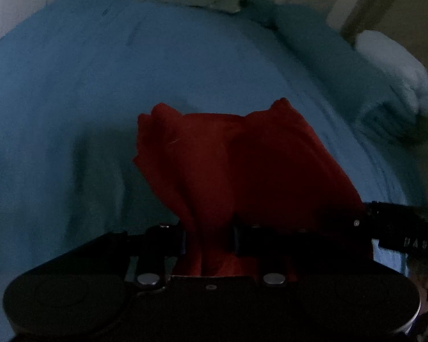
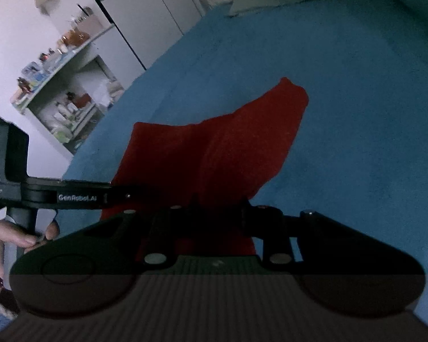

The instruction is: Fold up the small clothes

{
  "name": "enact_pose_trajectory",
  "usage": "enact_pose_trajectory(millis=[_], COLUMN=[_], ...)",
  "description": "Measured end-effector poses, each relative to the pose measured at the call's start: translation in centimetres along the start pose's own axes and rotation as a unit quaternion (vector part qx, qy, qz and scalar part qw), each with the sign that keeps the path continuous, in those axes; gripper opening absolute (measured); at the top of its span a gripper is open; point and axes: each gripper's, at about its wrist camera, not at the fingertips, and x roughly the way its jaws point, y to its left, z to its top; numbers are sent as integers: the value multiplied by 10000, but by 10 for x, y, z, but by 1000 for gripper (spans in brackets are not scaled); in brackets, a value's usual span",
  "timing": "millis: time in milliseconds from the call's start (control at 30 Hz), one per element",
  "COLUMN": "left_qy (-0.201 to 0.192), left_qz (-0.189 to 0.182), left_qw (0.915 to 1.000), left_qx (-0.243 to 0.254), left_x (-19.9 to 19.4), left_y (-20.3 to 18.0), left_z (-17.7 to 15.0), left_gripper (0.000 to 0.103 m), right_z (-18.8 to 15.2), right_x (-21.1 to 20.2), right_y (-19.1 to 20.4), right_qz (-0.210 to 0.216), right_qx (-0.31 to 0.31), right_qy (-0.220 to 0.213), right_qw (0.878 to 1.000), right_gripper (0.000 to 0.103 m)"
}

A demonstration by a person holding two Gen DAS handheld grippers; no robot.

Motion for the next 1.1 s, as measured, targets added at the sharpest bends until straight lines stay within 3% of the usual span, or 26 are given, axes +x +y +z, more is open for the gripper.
enact_pose_trajectory(millis=[167, 300, 333, 367, 400, 533, 633, 733, 833, 900, 933, 1000, 1100], left_qy=[-135, -61, -103, -205, -285, -314, -245, -300, -523, -787, -901, -1170, -1467], left_qz=[-45, 216, 395, 523, 573, 841, 838, 964, 1007, 1053, 1096, 1162, 1301], left_qw=[9996, 9988, 9981, 9971, 9966, 9947, 9954, 9942, 9929, 9905, 9889, 9854, 9796], left_qx=[250, 435, 460, 511, 526, 505, 403, 368, 344, 407, 432, 435, 442], left_x=[-4, 32, 38, 42, 45, 50, 52, 32, 2, -30, -46, -83, -135], left_y=[-55, -82, -84, -86, -85, -81, -75, -74, -82, -90, -93, -102, -116], left_z=[-61, -115, -123, -130, -134, -136, -132, -129, -131, -132, -135, -141, -153], left_gripper=[31, 33, 37, 48, 49, 74, 76, 74, 75, 80, 89, 101, 103], right_z=[-59, -127, -141, -154, -166, -182, -181, -175, -166, -161, -159, -157, -159], right_x=[-68, -73, -69, -66, -65, -68, -67, -83, -112, -137, -151, -184, -235], right_y=[-4, -26, -33, -42, -50, -65, -61, -56, -46, -32, -23, -4, 27], right_qz=[-210, -735, -908, -1043, -1029, -845, -845, -853, -907, -1016, -1097, -1279, -1508], right_qx=[-80, -321, -276, -228, -151, 378, 455, 329, 237, 165, 109, 3, -135], right_qy=[-77, -153, -123, -132, -238, -562, -569, -518, -743, -901, -971, -1152, -1480], right_qw=[9997, 9967, 9954, 9942, 9943, 9941, 9938, 9945, 9928, 9906, 9892, 9851, 9773], right_gripper=[41, 43, 47, 52, 56, 60, 62, 64, 70, 81, 84, 103, 103])
